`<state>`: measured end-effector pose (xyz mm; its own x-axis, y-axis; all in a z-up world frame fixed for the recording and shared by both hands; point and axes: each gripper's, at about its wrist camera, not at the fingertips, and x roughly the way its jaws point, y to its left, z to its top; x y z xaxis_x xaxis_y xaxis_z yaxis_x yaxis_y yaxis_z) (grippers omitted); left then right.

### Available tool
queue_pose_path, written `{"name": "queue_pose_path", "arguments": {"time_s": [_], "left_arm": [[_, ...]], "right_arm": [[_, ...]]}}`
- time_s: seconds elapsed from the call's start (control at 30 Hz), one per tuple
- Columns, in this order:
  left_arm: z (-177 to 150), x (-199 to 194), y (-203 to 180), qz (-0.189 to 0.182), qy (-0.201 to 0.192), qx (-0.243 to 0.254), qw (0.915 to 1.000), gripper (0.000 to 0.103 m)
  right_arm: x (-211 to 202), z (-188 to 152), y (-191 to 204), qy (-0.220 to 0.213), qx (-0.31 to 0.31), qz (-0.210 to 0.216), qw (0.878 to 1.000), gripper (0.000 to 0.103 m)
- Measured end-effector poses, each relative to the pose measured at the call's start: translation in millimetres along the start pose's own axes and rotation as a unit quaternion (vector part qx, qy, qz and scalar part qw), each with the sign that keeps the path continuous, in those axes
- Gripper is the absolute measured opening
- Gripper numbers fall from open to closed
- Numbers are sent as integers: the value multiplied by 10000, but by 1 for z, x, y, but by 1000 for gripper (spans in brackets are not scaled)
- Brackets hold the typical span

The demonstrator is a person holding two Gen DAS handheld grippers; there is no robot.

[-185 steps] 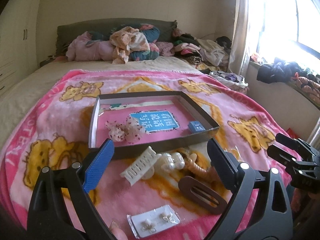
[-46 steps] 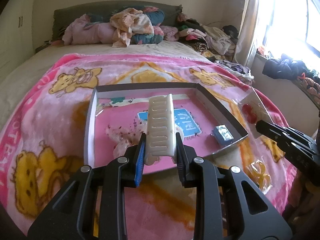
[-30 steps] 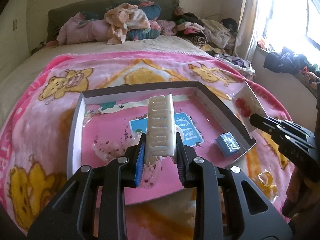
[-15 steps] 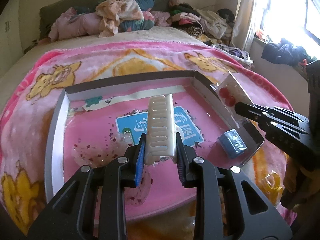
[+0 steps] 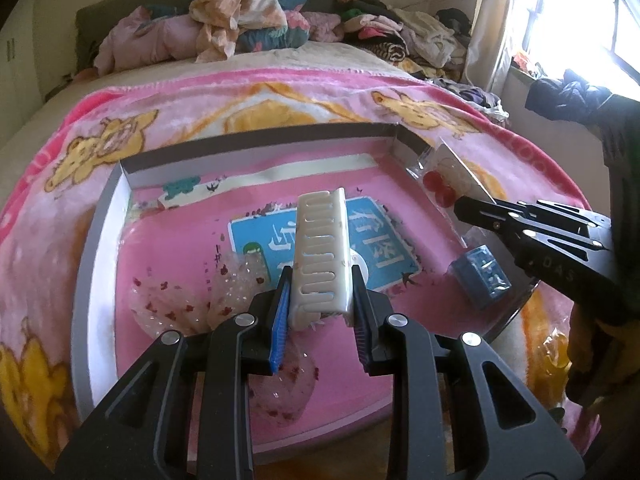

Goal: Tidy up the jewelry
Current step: 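Place the white claw clip in the tray with the left gripper while the right drops the clear bag in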

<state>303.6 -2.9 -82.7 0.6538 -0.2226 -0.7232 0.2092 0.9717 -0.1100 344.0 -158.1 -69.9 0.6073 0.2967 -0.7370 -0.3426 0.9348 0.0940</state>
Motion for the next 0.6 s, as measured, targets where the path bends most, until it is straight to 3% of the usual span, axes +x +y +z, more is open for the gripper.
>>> {"name": "queue_pose_path", "arguments": {"time_s": [0.33, 0.47, 0.6], "left_arm": [[-4, 1, -5, 12, 24, 128, 9999, 20], [-4, 3, -5, 1, 51, 94, 9999, 20], [-5, 4, -7, 2, 94, 85, 9999, 20]], "right_arm": [[2, -3, 2, 69, -53, -20, 10000, 15], [-2, -5, 5, -22, -87, -16, 10000, 32], [-10, -7, 9, -171, -94, -3, 9998, 40]]}}
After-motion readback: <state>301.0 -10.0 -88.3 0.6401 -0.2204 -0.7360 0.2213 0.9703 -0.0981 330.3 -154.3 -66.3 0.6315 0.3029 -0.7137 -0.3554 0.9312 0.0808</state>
